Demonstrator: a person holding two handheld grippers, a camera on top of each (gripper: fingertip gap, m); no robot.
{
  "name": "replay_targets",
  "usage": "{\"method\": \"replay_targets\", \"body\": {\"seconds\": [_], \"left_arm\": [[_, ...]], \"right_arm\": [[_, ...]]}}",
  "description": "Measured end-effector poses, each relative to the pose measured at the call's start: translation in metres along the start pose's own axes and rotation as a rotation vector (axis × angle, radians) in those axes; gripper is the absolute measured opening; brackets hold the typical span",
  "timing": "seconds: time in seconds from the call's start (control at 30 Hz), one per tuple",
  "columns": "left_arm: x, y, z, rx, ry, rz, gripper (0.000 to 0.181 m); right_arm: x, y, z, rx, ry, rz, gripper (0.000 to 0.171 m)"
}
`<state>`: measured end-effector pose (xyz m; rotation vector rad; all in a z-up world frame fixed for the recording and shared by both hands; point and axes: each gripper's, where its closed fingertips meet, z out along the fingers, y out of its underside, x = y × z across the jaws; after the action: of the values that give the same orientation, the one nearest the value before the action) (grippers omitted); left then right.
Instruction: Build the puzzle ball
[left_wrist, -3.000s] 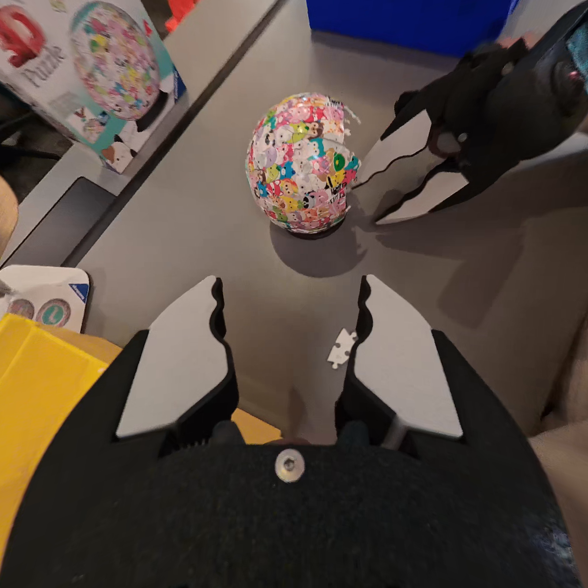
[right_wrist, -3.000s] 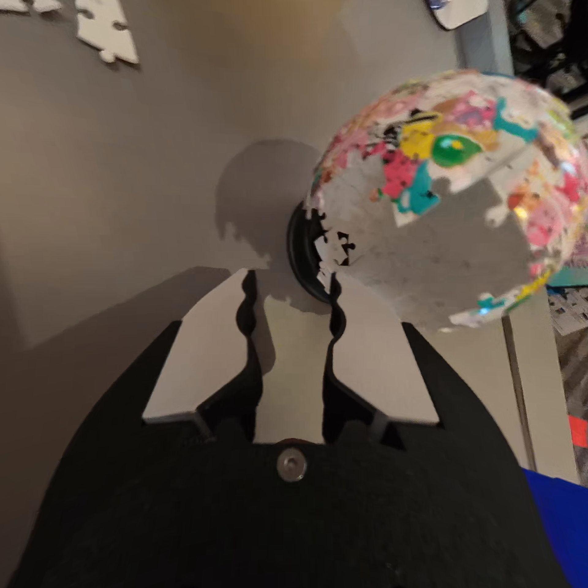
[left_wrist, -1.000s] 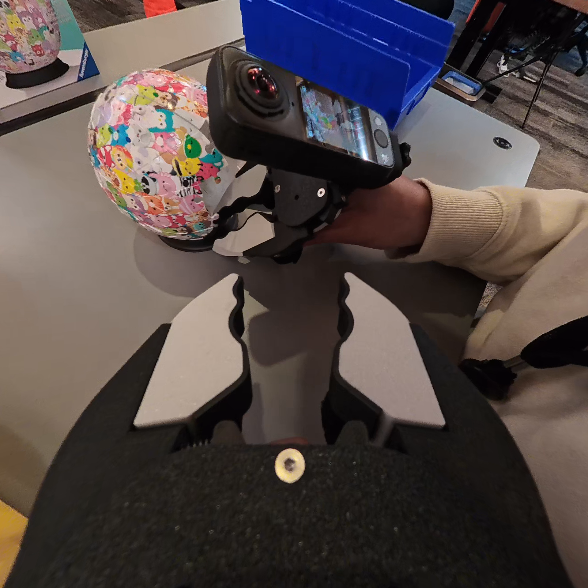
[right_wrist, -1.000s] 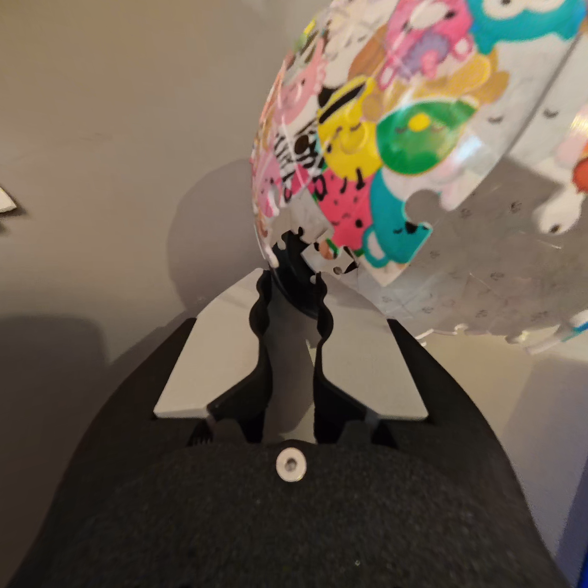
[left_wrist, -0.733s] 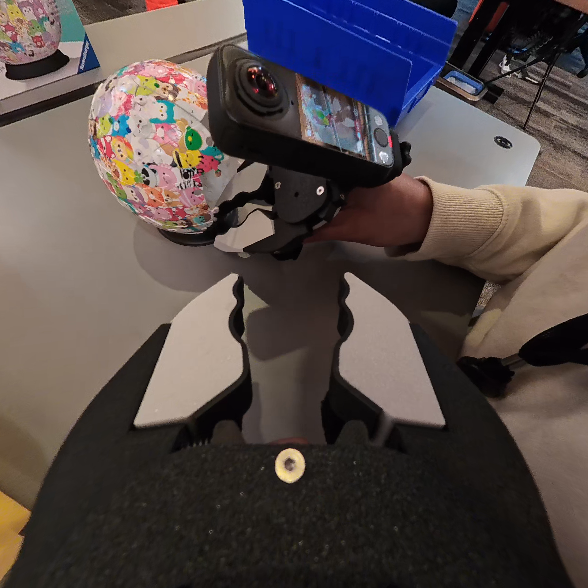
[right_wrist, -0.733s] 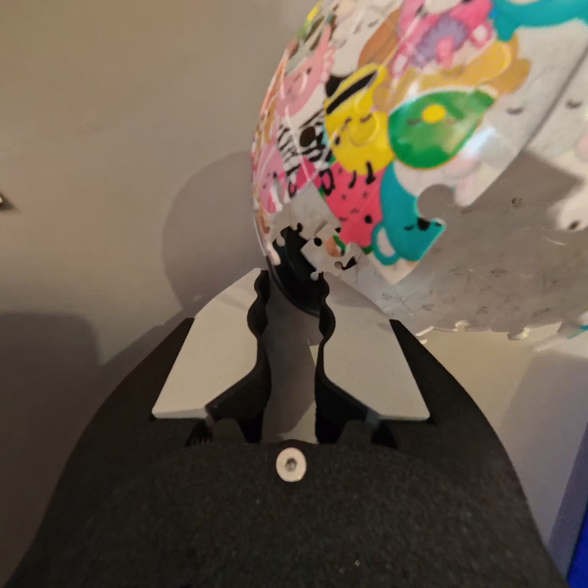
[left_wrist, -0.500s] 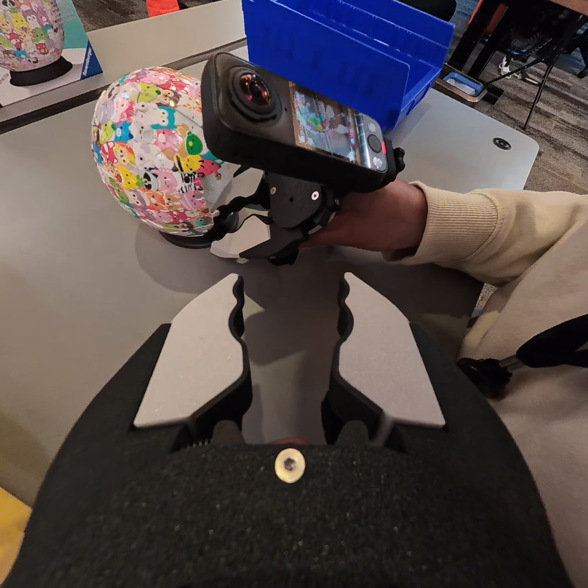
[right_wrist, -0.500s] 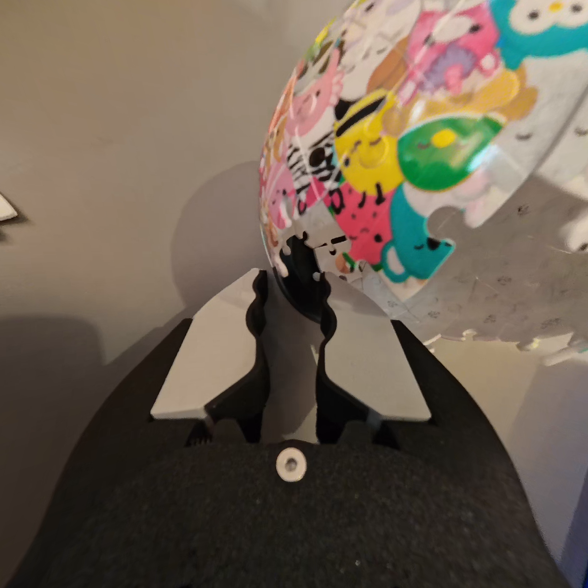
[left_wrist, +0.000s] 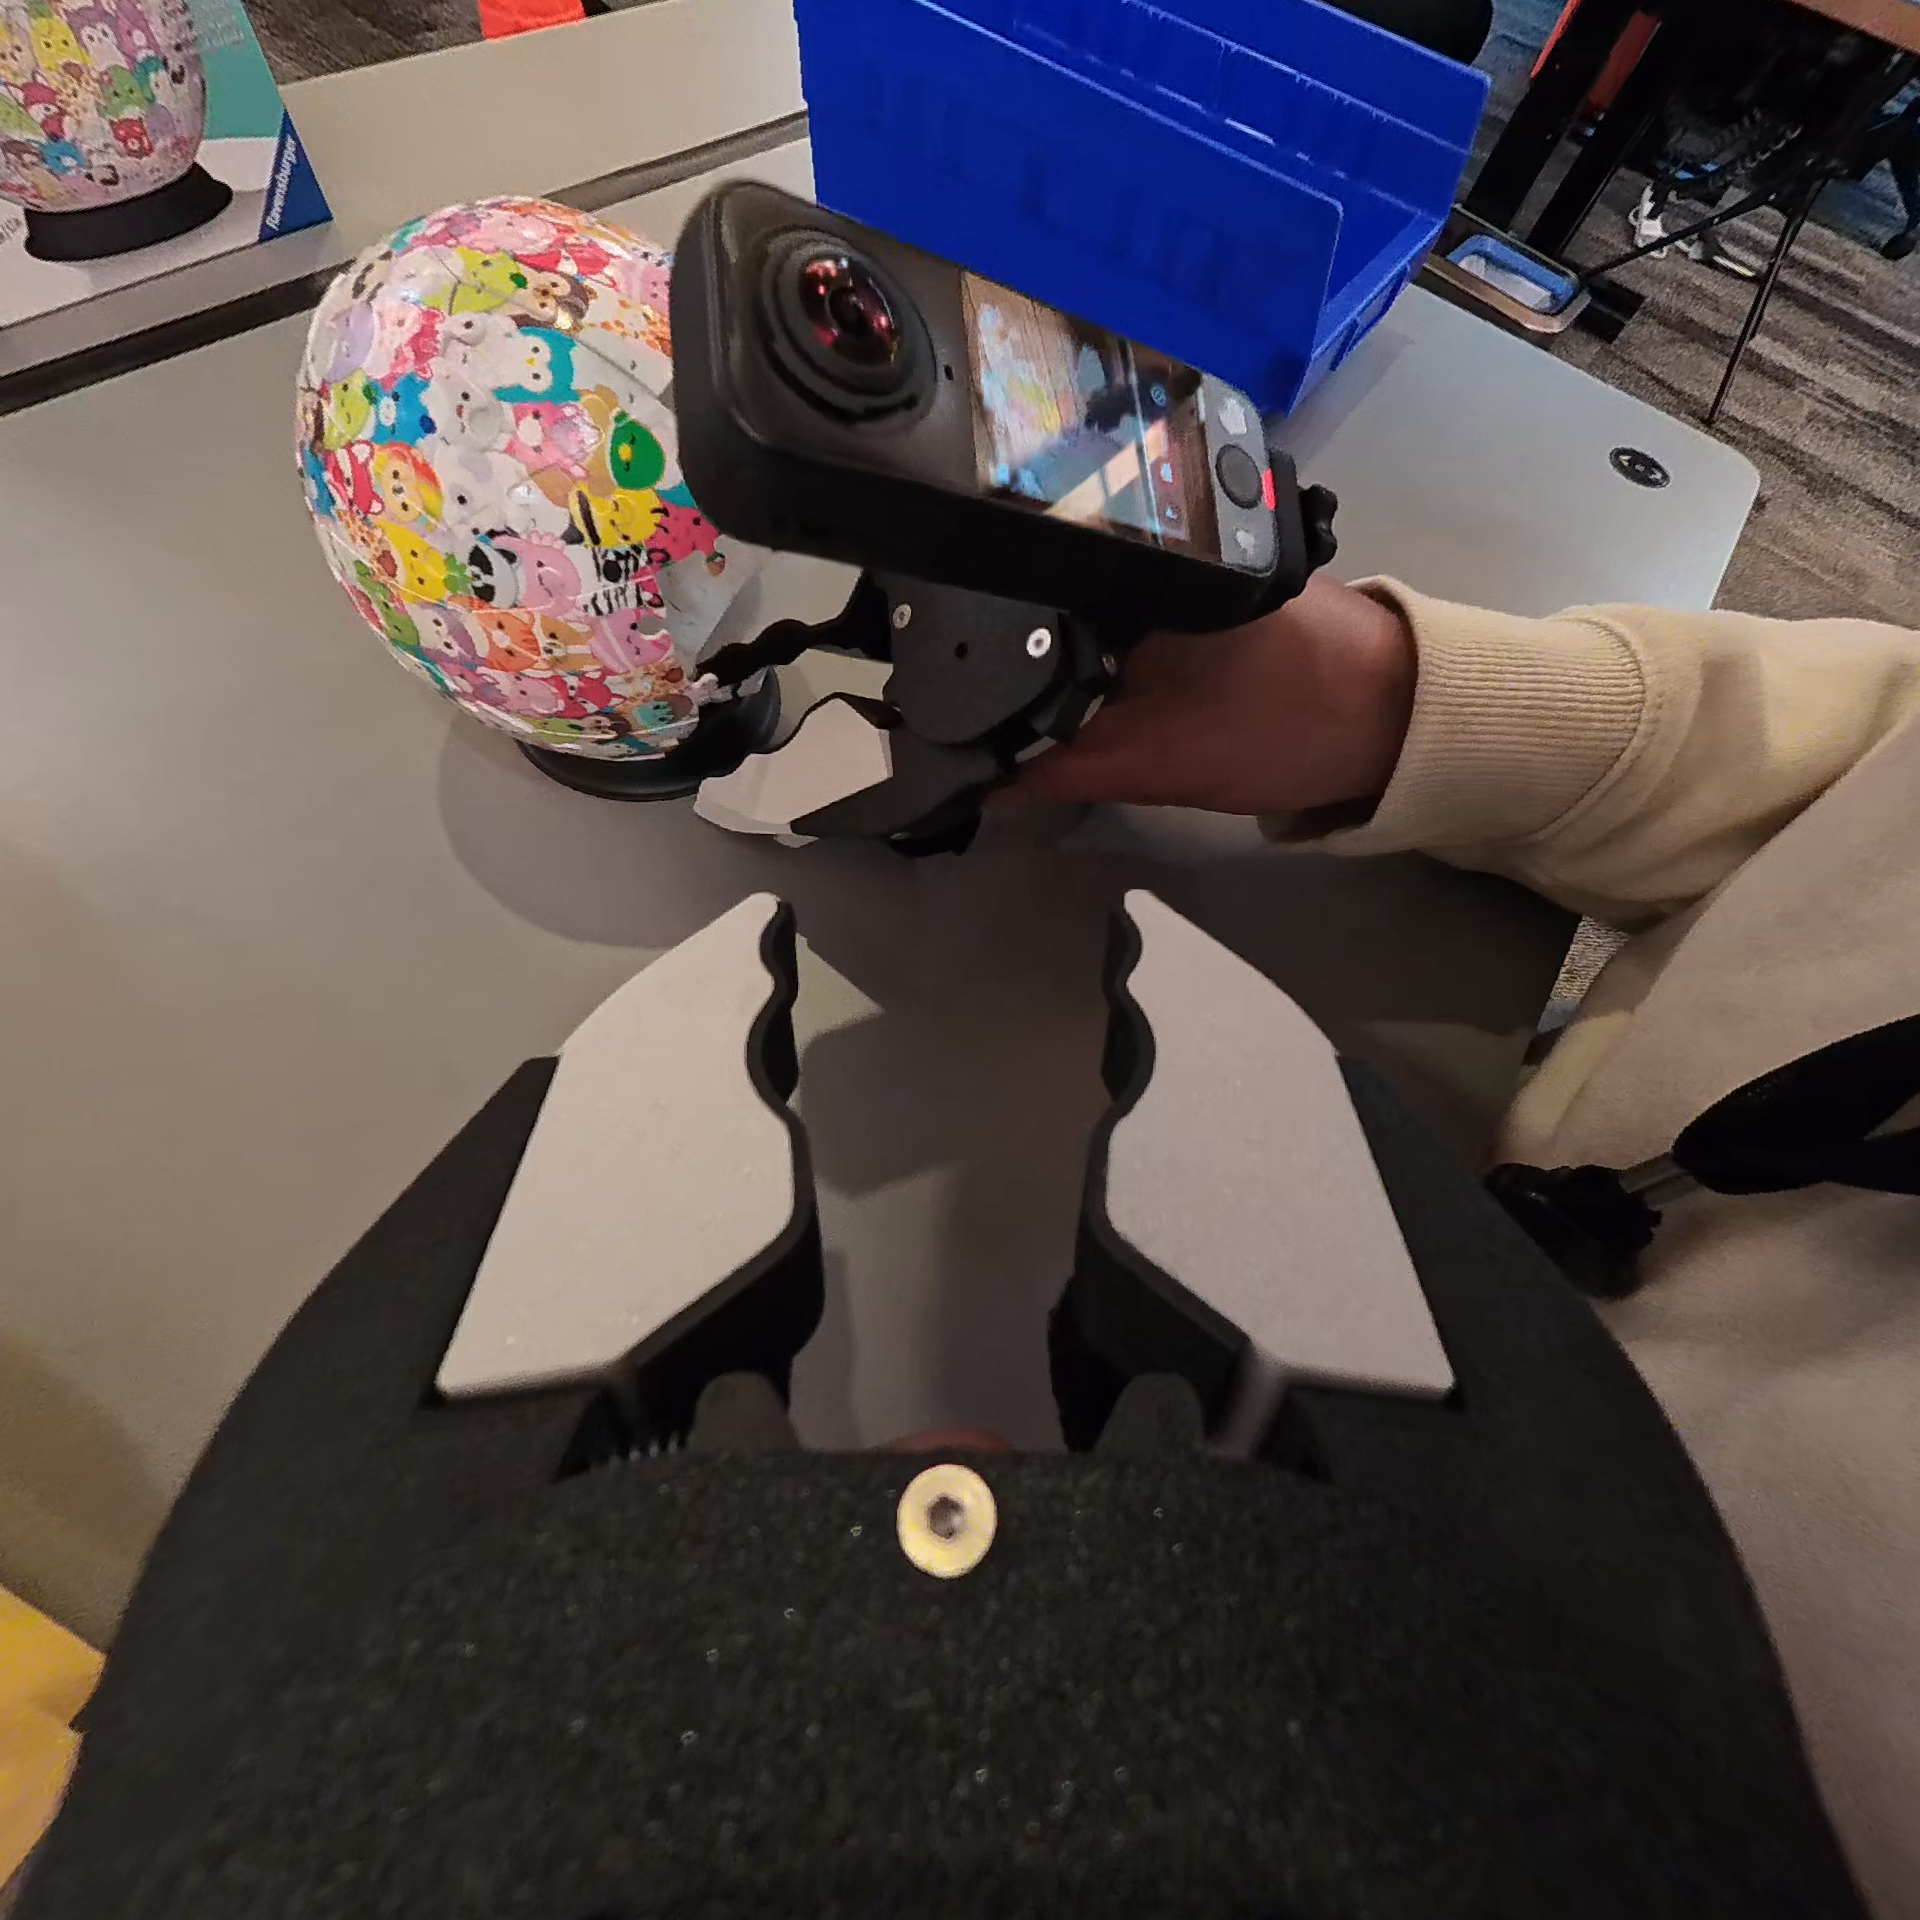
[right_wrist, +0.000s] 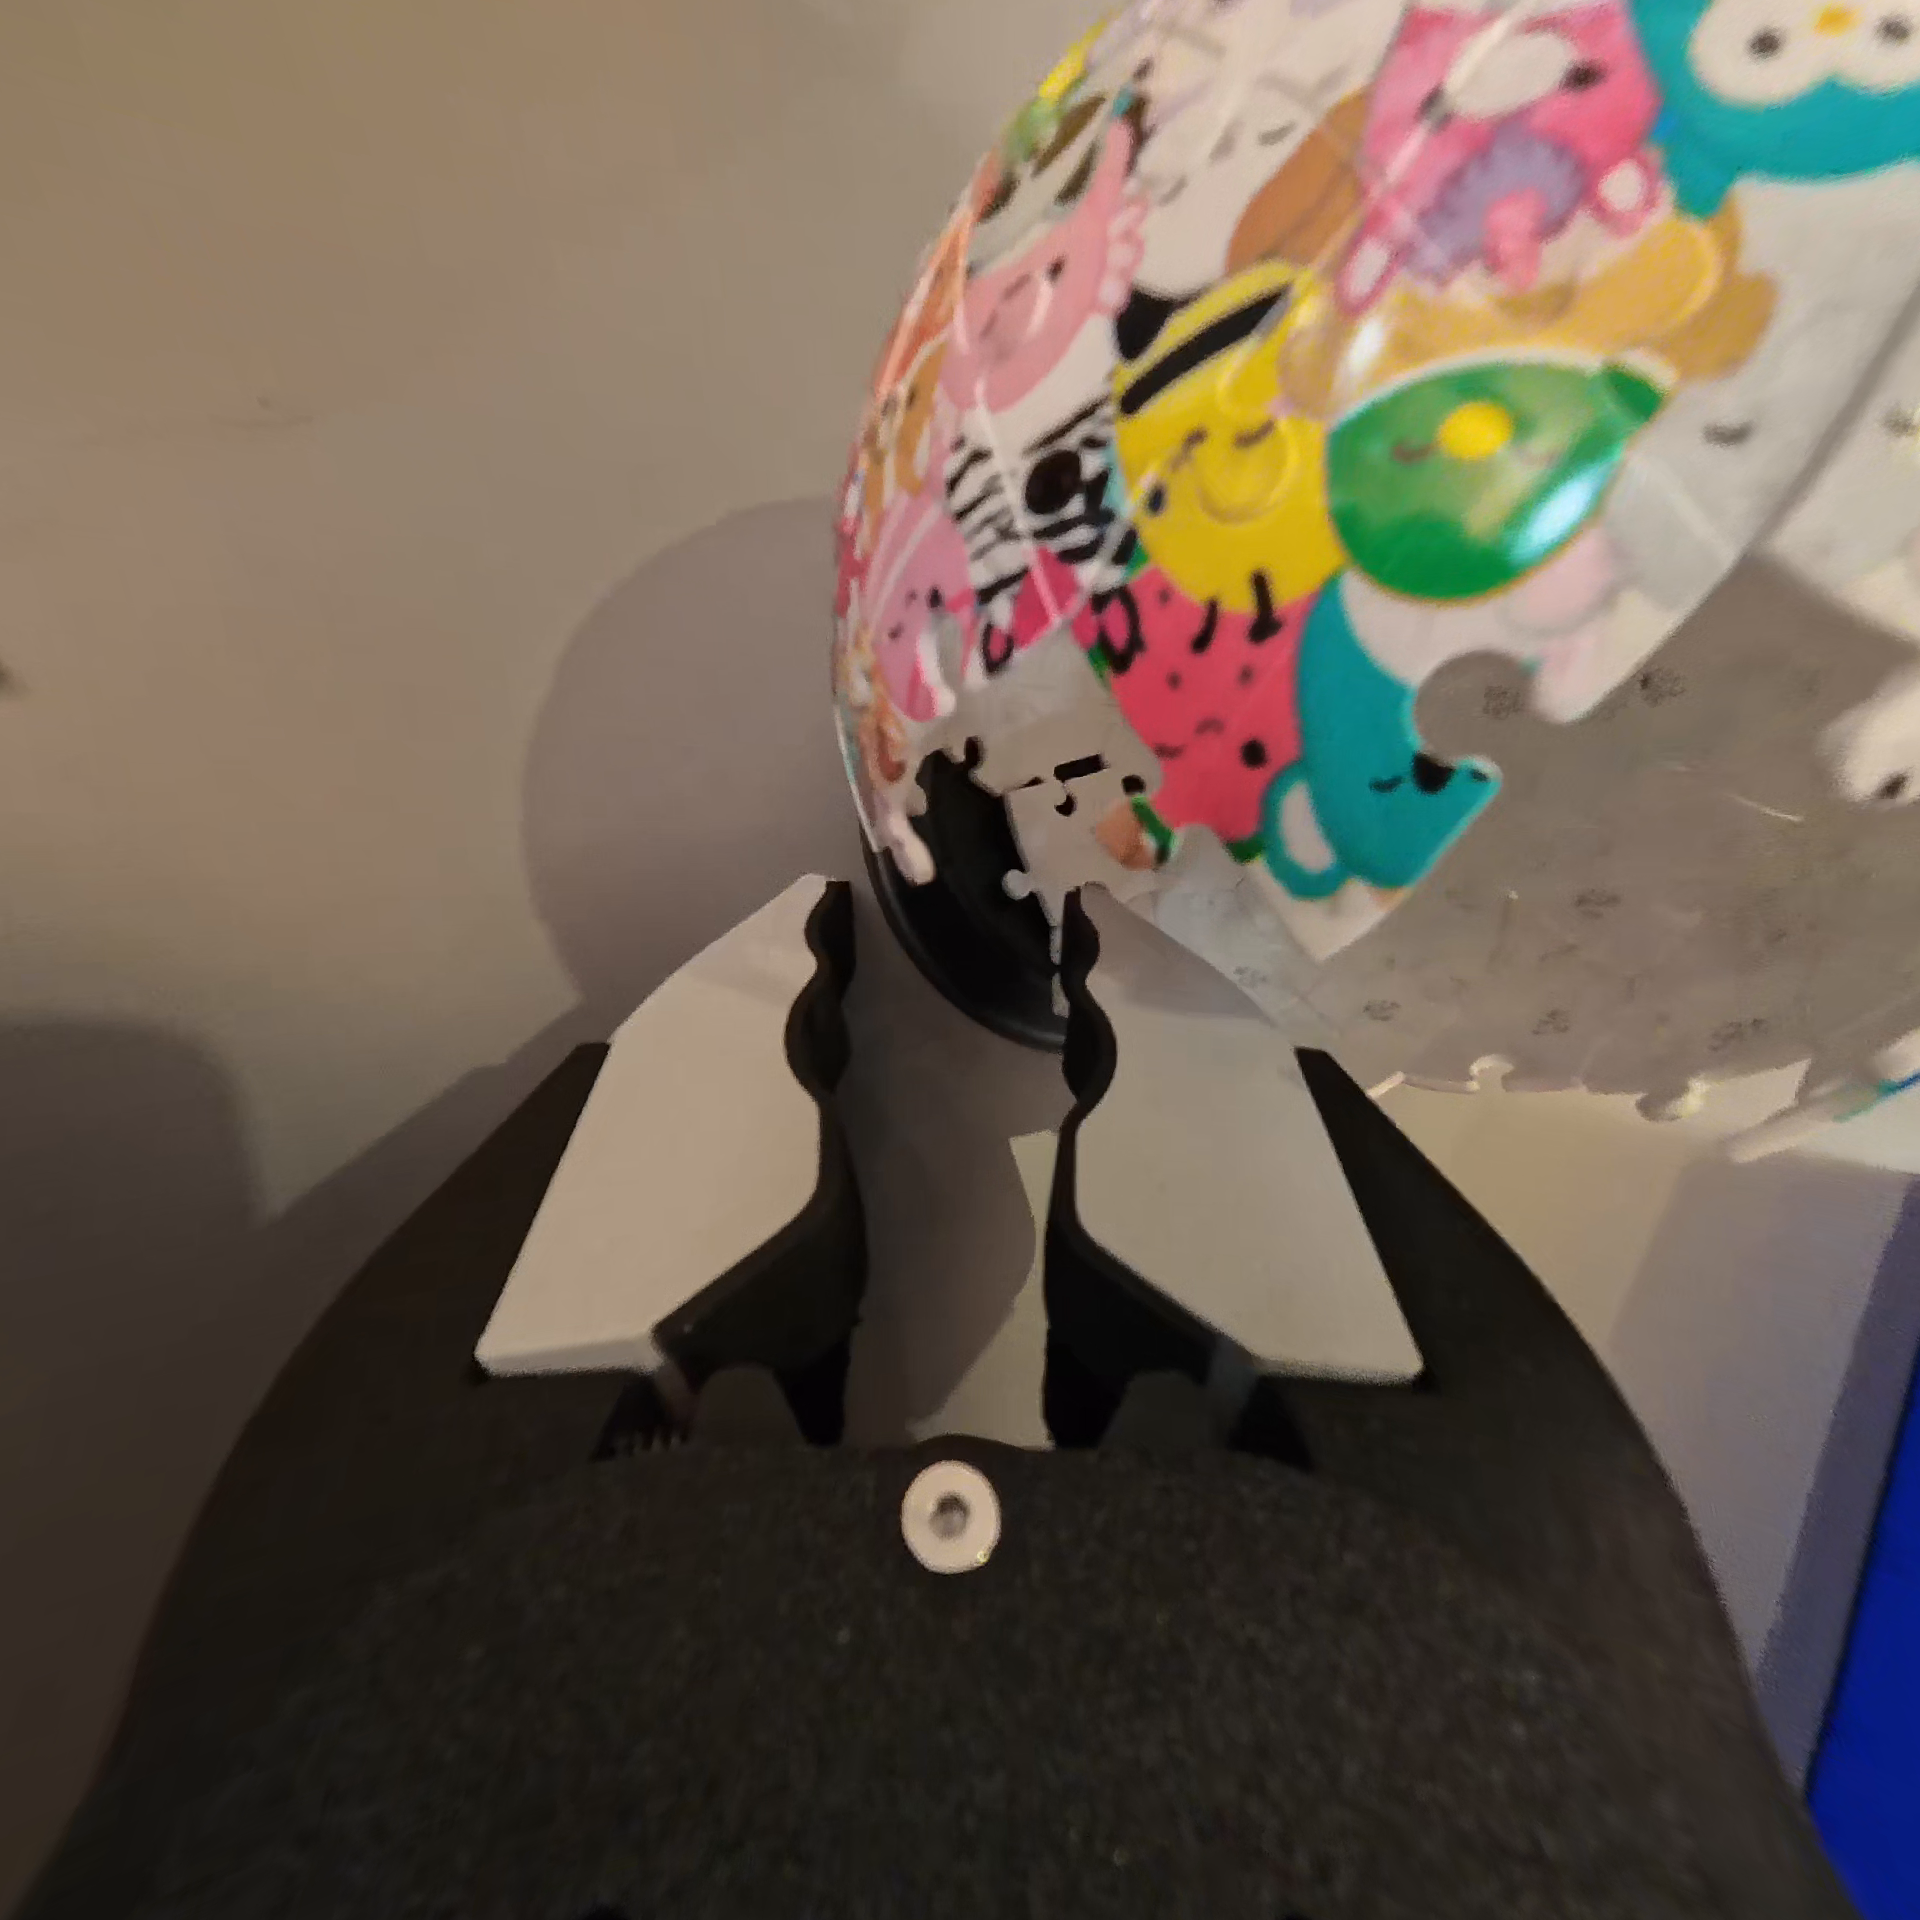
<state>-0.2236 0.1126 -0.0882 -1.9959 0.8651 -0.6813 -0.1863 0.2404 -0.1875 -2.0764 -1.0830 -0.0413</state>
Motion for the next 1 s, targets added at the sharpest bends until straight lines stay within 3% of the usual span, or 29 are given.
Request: {"method": "replay_targets", "body": {"seconds": [0.33,0.6,0.73,1.0], "left_arm": [[0.002,-0.001,-0.001,-0.004,-0.005,0.012,0.056],[0.003,-0.003,-0.001,0.006,-0.001,0.007,0.056],[0.005,-0.003,-0.001,0.004,-0.004,0.027,0.056],[0.002,-0.004,-0.006,0.017,-0.017,0.009,0.056]], "right_arm": [[0.0,0.003,0.001,-0.012,-0.018,-0.003,0.023],[-0.006,0.0,-0.009,0.068,-0.059,-0.053,0.062],[-0.01,-0.007,-0.004,0.077,-0.072,-0.12,0.053],[-0.011,-0.008,0.003,0.055,-0.168,-0.019,0.052]]}}
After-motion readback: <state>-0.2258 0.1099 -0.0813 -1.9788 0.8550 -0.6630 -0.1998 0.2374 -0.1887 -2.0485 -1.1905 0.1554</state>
